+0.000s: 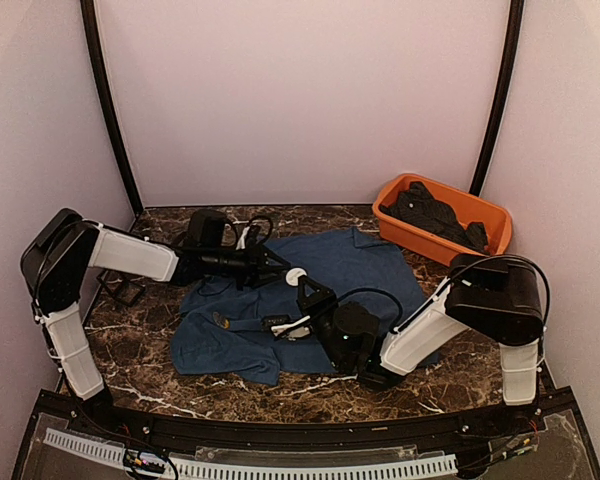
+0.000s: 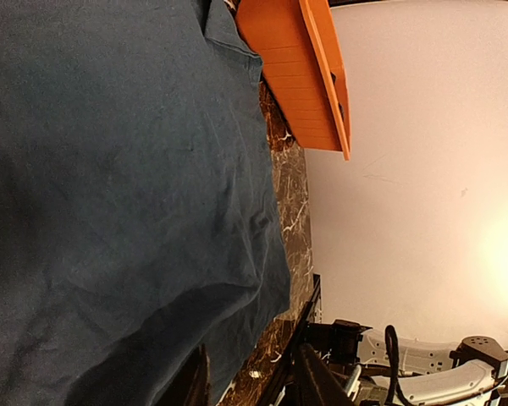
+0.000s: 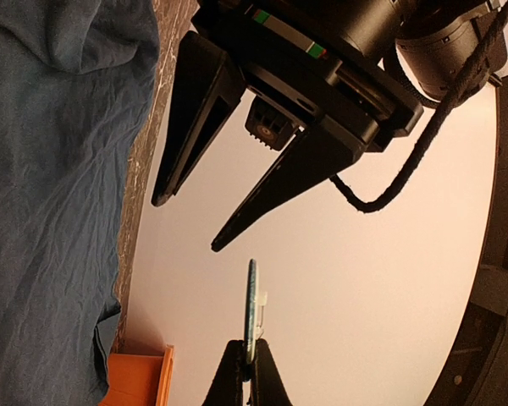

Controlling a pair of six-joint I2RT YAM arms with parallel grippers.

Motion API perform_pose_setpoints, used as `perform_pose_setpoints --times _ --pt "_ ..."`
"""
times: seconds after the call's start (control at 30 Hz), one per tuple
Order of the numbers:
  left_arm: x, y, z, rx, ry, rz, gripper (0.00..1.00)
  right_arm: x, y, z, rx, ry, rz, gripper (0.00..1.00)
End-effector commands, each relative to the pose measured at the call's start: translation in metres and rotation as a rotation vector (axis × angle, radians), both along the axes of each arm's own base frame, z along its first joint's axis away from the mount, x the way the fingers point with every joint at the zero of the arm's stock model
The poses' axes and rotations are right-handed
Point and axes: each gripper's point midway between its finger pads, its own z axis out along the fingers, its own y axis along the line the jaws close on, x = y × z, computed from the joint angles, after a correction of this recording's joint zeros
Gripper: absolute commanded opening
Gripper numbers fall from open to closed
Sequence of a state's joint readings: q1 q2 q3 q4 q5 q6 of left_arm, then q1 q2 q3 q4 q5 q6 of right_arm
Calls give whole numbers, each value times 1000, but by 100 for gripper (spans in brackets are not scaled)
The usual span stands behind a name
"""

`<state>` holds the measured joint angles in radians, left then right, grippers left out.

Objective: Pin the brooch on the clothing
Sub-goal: Pass from the right arm to the left

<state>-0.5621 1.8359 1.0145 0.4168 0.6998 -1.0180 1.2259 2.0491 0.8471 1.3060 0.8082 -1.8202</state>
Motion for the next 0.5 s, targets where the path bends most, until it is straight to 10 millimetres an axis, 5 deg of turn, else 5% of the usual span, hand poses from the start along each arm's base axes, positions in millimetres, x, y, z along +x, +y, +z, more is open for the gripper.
perform_pose_setpoints --times 0.0,0.27,0.47 --pt "-2 4 36 -95 -75 -9 35 -11 -22 86 421 -136 6 0" --pt "-9 0 63 -204 -123 -66 36 -11 -22 85 423 -134 10 0" --pt "-16 -3 58 -207 -107 -107 36 -12 -23 87 430 -133 12 0"
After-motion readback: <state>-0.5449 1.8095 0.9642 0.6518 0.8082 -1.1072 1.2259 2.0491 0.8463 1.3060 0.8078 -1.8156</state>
